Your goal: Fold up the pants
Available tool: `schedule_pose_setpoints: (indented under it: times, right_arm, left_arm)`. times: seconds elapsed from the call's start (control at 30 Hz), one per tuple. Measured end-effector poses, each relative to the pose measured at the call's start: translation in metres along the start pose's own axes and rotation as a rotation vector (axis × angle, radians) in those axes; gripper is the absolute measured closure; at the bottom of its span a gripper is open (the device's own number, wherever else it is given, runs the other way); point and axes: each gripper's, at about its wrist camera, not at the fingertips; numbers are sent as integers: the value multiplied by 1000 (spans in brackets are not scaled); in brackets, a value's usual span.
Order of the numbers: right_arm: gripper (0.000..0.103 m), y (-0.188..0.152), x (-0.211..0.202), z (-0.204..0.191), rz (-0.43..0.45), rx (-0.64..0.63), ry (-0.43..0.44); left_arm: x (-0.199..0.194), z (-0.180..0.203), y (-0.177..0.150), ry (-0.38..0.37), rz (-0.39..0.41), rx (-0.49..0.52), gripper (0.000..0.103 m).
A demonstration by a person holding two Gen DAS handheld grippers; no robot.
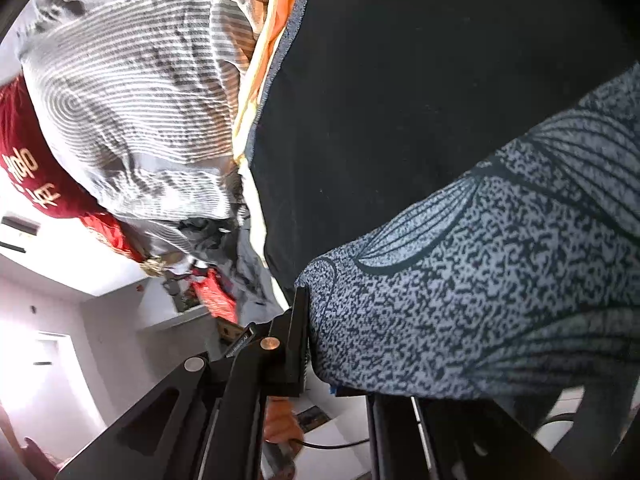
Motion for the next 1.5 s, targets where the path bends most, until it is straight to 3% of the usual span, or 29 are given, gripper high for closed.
schedule_pose_setpoints:
  times: [0.2, 0.33, 0.5, 0.67, 0.77, 0.83, 0.87, 0.93, 0.97, 1.0, 1.1, 1.17, 1.2, 1.23, 1.3, 1.37, 1.5]
  right_arm:
    - [95, 0, -13, -29, 3, -44, -69]
    - [95, 16, -27, -54, -18, -74, -83]
    - [95, 69, -37, -84, -63, -103, -102]
    - [91, 152, -29, -98, -125, -102, -186]
    - [91, 195, -21, -95, -148, -85, -187]
    - [90, 224, -17, -91, -153, -65, -188]
    - [90, 241, -13, -87, -159, -49, -187]
    - [90, 260, -5, -80, -175, -33, -195]
    - [90, 270, 0, -77, -186, -30, -208]
    - [90, 278, 5, -73, -197, -27, -226]
    - [89, 289, 14, -66, -215, -11, -236]
    - [79, 291, 14, -68, -235, -5, -222]
    - [62, 291, 13, -71, -242, -12, -218]
    - [37, 290, 12, -78, -247, -30, -213]
    - [16, 283, 6, -100, -237, -97, -192]
    - [16, 274, -5, -121, -216, -151, -177]
    - [16, 243, -18, -147, -213, -273, -227]
  left_arm:
    - [-47, 44, -8, 56, 67, 154, 78]
    - [-68, 87, 11, 58, 116, 219, 78]
    - [-72, 139, 56, 107, 198, 259, 78]
    - [-56, 154, 114, 174, 246, 248, 78]
    - [-37, 164, 147, 213, 265, 225, 78]
    - [-23, 167, 168, 251, 277, 194, 74]
    - [-17, 168, 175, 276, 283, 178, 66]
    - [-5, 168, 186, 344, 316, 144, 43]
    - [-2, 167, 189, 387, 333, 121, 24]
    - [0, 166, 191, 432, 357, 99, 16]
    - [-7, 164, 190, 437, 367, 78, 16]
    - [-14, 166, 184, 453, 374, 81, 16]
    - [-17, 170, 177, 478, 373, 100, 16]
    - [-17, 176, 173, 503, 375, 117, 16]
    - [-20, 188, 157, 555, 386, 163, 16]
    - [-18, 197, 146, 580, 387, 192, 16]
    - [-5, 214, 132, 620, 381, 240, 16]
Point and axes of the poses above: each gripper's, at about its wrist camera, not at the fingertips, and x roughly the way its jaws point, z to its right, y to its top, and after that the axes turned 15 degrees about -z, right-handed
